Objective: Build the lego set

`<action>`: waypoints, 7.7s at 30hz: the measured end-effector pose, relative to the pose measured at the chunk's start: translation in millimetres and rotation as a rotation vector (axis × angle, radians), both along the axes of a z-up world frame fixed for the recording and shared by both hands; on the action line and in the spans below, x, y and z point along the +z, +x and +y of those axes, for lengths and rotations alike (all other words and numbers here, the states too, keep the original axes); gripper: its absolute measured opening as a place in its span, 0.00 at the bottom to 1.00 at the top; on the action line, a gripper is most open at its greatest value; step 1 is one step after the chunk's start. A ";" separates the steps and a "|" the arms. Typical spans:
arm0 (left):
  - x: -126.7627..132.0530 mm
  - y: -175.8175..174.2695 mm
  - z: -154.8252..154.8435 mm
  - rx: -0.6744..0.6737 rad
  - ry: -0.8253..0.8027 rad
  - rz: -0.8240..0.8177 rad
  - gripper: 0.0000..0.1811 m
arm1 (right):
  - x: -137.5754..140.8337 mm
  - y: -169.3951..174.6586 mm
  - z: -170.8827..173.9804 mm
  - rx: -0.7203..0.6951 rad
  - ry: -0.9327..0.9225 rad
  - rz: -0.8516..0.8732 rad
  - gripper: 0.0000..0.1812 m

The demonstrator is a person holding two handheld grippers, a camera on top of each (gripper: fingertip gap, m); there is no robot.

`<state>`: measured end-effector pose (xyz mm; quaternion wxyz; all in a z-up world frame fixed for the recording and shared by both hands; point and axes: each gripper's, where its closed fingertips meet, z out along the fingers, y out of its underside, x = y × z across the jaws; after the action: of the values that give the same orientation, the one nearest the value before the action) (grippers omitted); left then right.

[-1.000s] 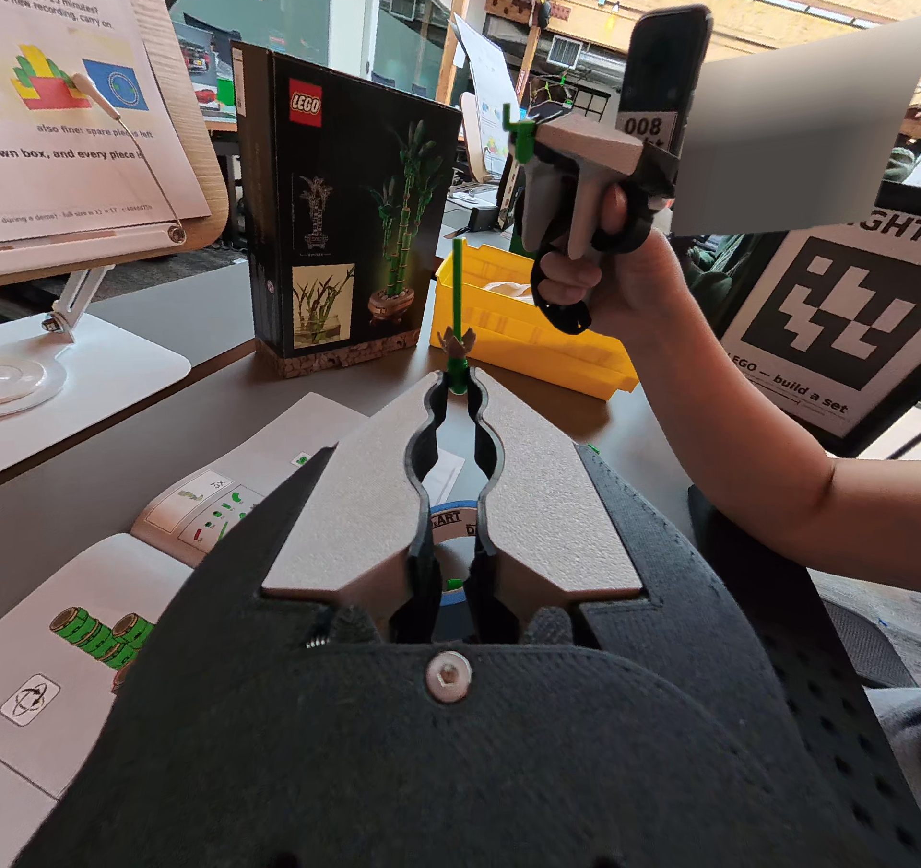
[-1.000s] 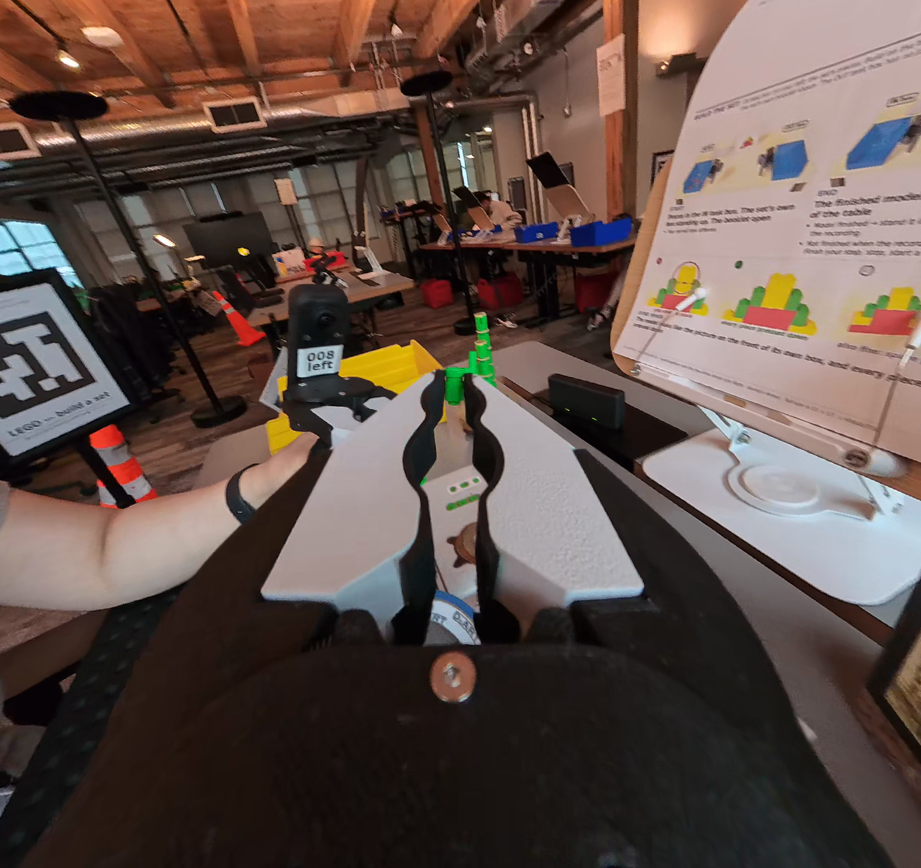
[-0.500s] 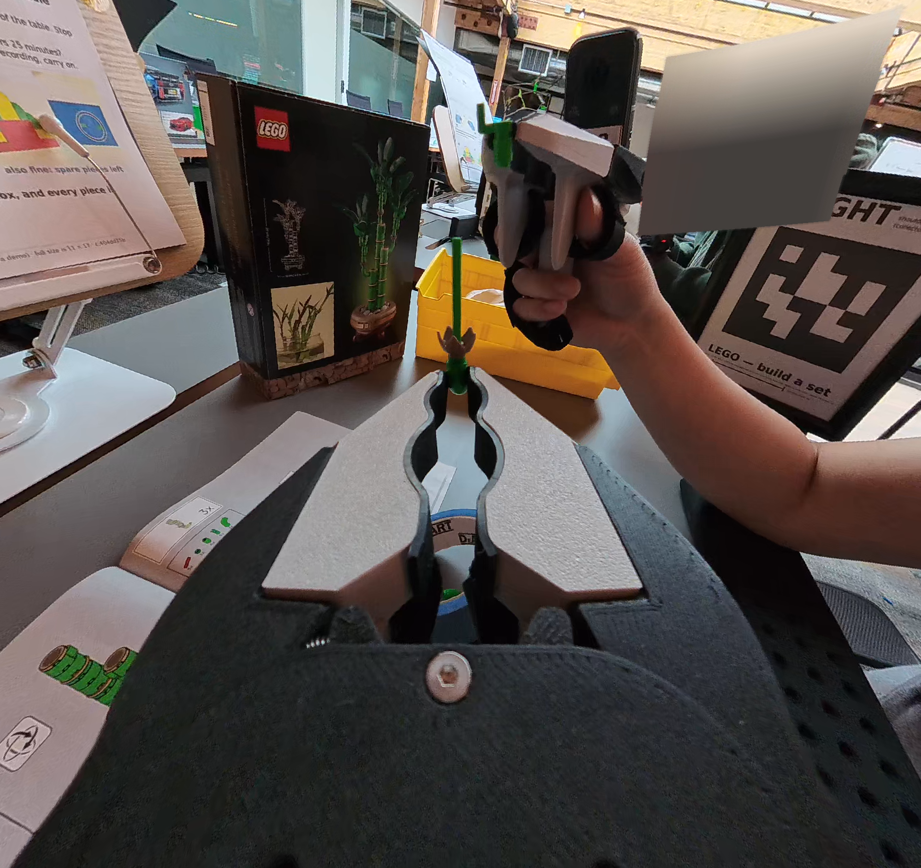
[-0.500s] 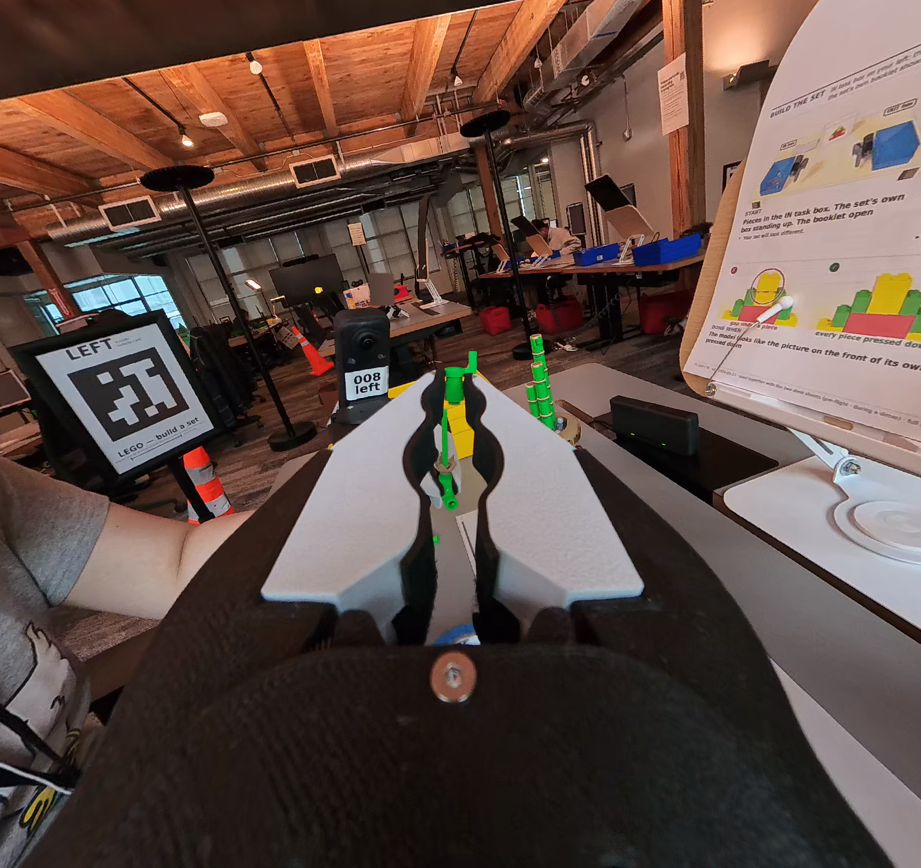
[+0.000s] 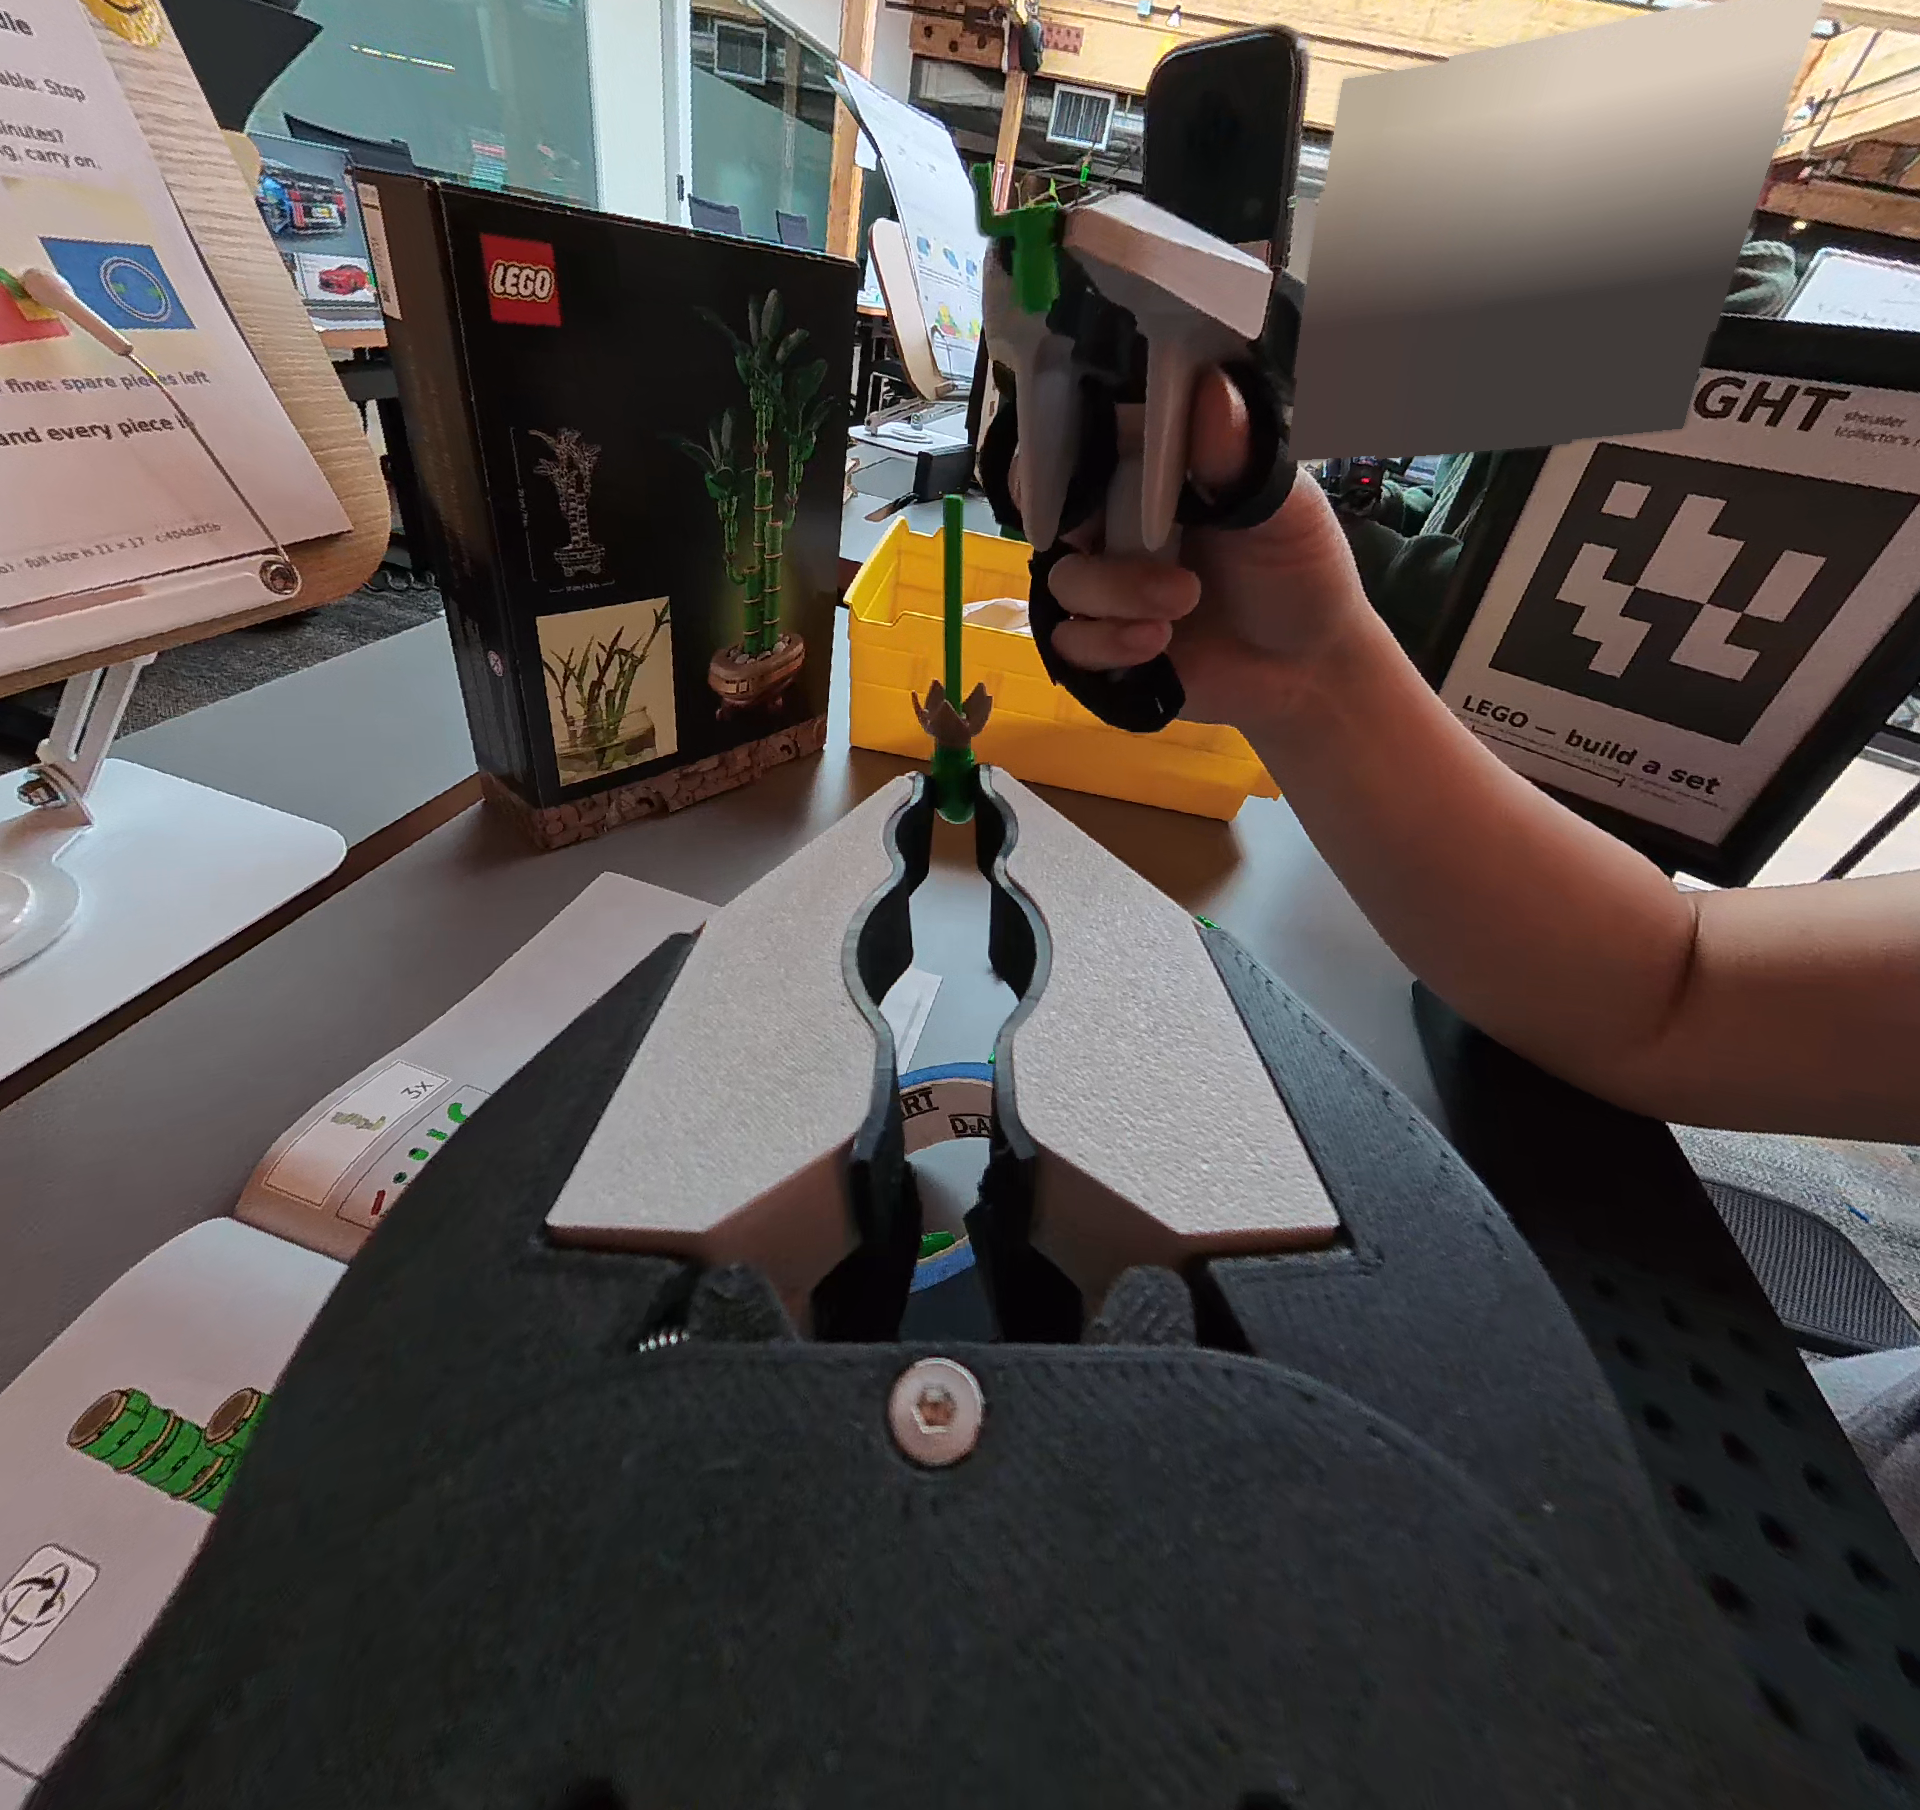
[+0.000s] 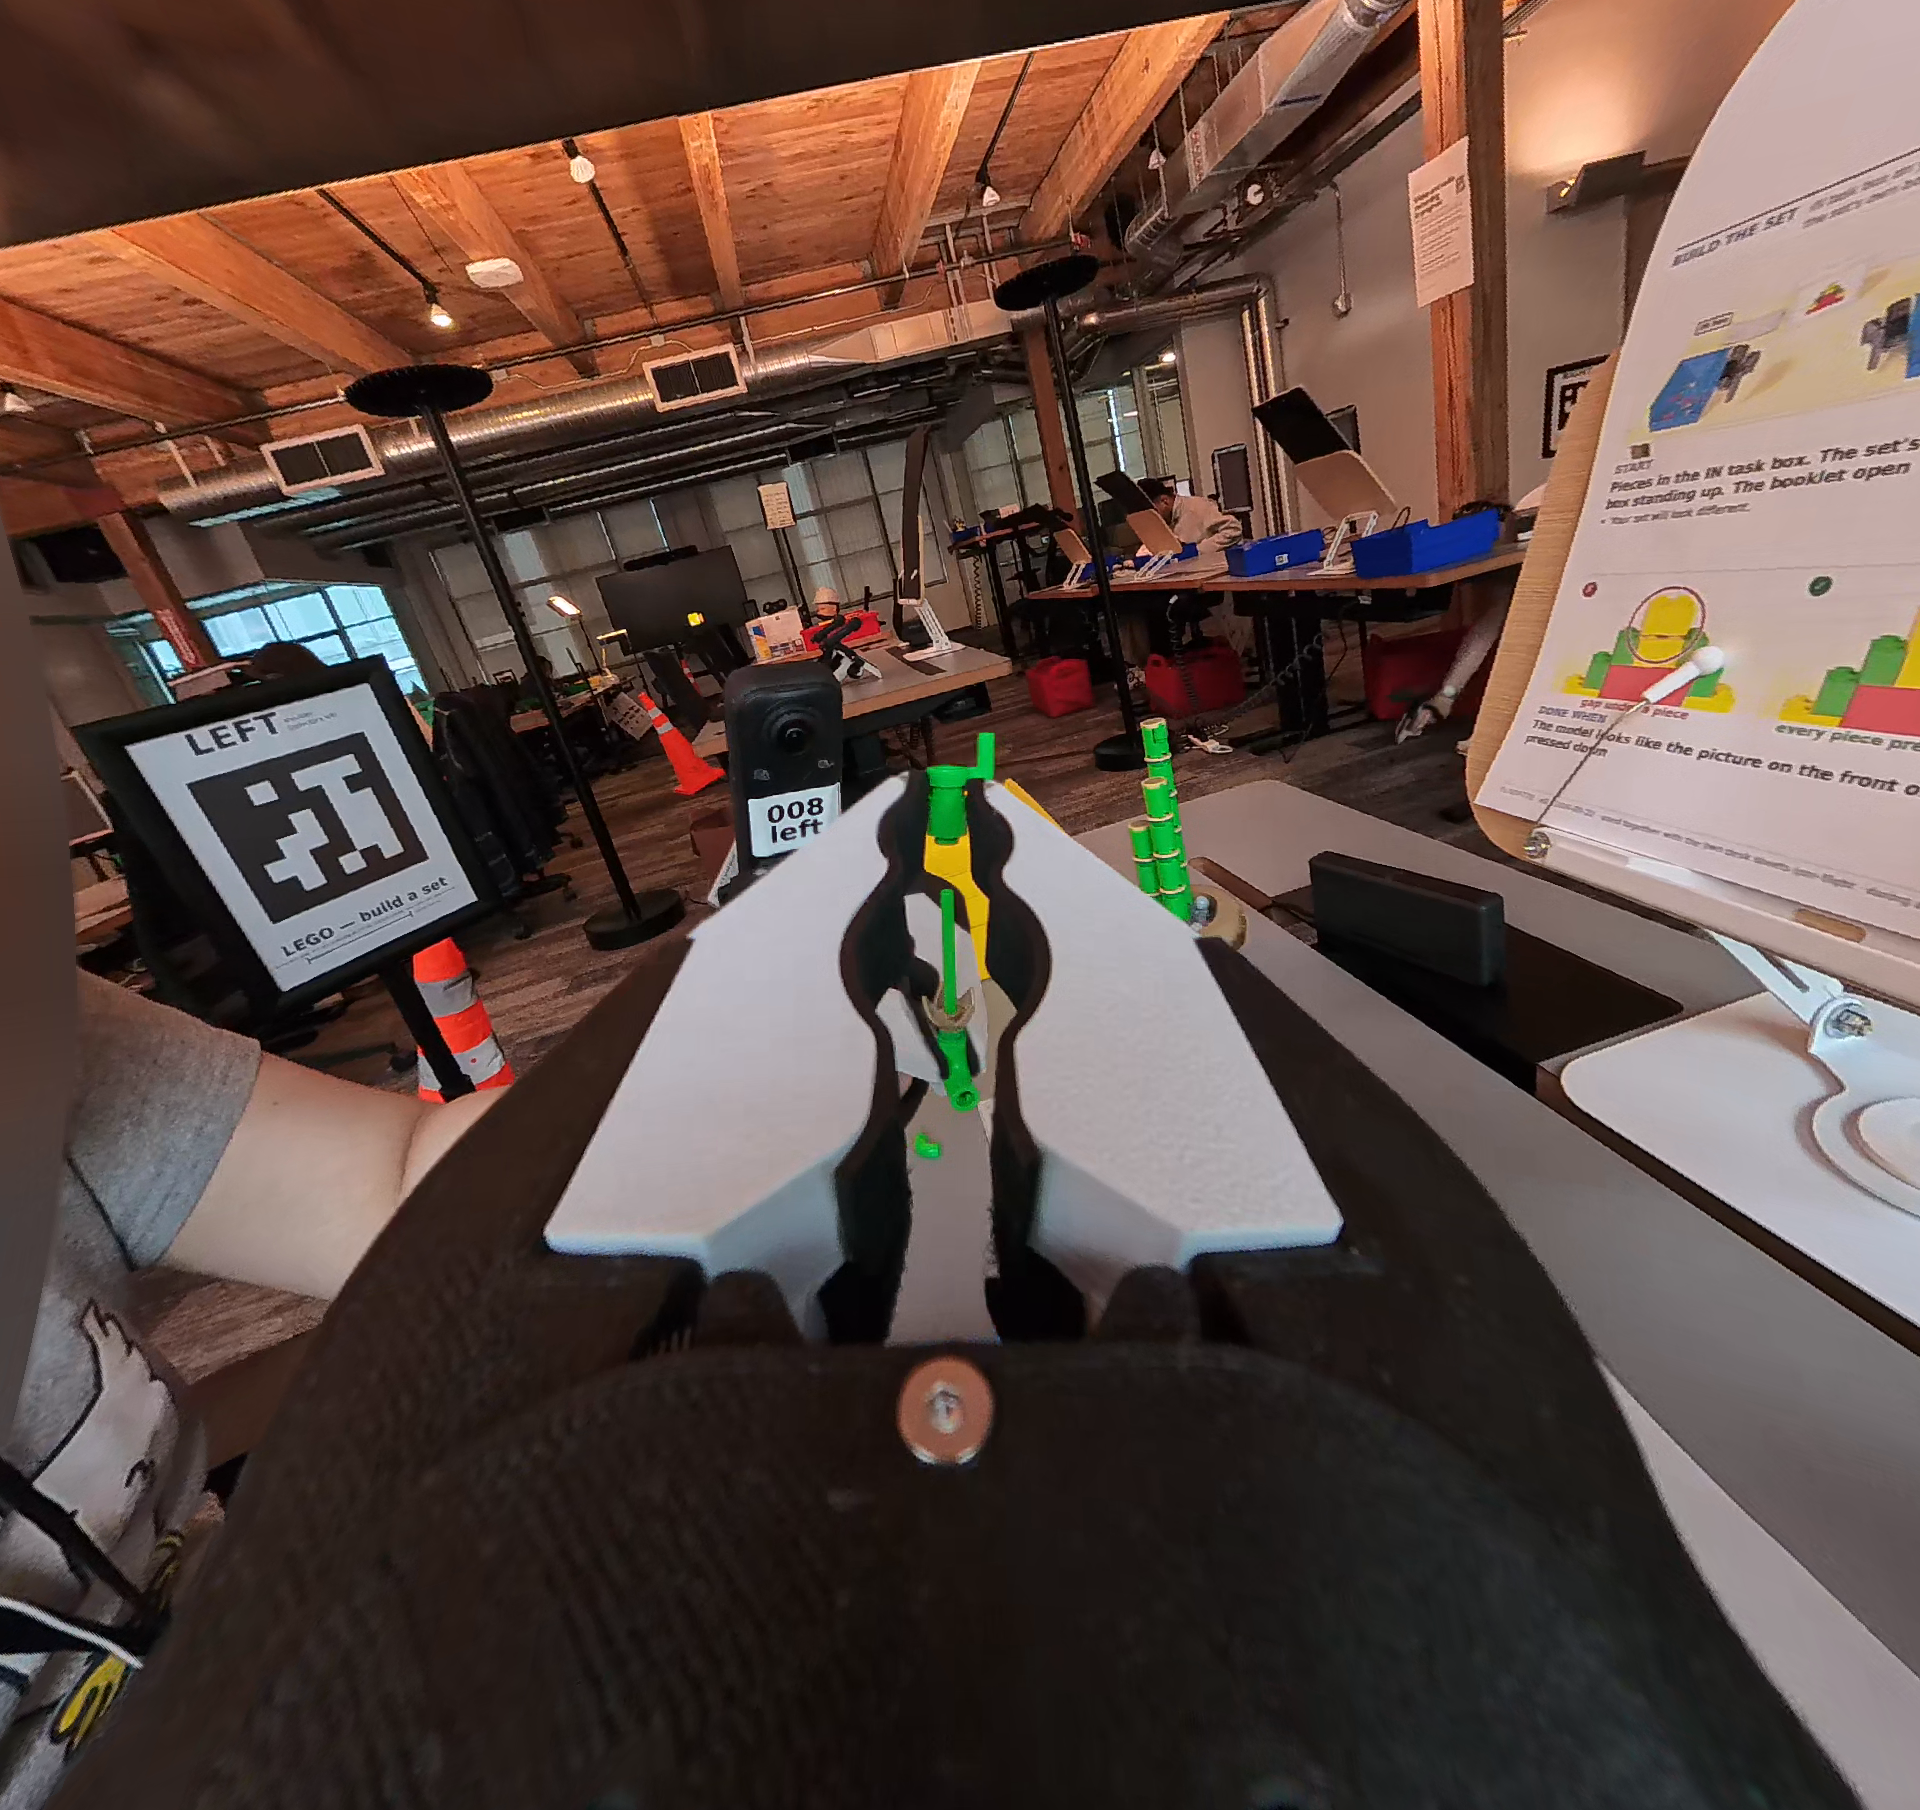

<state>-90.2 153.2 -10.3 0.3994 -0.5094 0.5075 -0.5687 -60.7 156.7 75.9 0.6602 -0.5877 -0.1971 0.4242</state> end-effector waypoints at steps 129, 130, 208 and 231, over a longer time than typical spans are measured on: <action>5.0 -2.7 1.6 0.012 0.017 -0.024 0.03 | -17.6 -28.6 11.9 -0.015 0.063 -0.093 0.03; 4.9 -2.9 2.2 0.014 0.017 -0.025 0.03 | -17.5 -28.3 11.9 -0.016 0.064 -0.093 0.03; 11.1 -2.3 -13.0 -0.057 -0.002 -0.050 0.03 | 84.5 75.3 -76.4 -0.451 0.282 -0.250 0.02; 11.2 -1.4 -14.6 -0.054 0.010 -0.051 0.03 | 16.8 -20.7 -9.2 -0.015 0.086 -0.045 0.03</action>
<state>-91.6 138.6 0.9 0.3993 -0.4788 0.5134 -0.5897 -81.4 147.5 92.7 0.6835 -0.5694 -0.2257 0.3972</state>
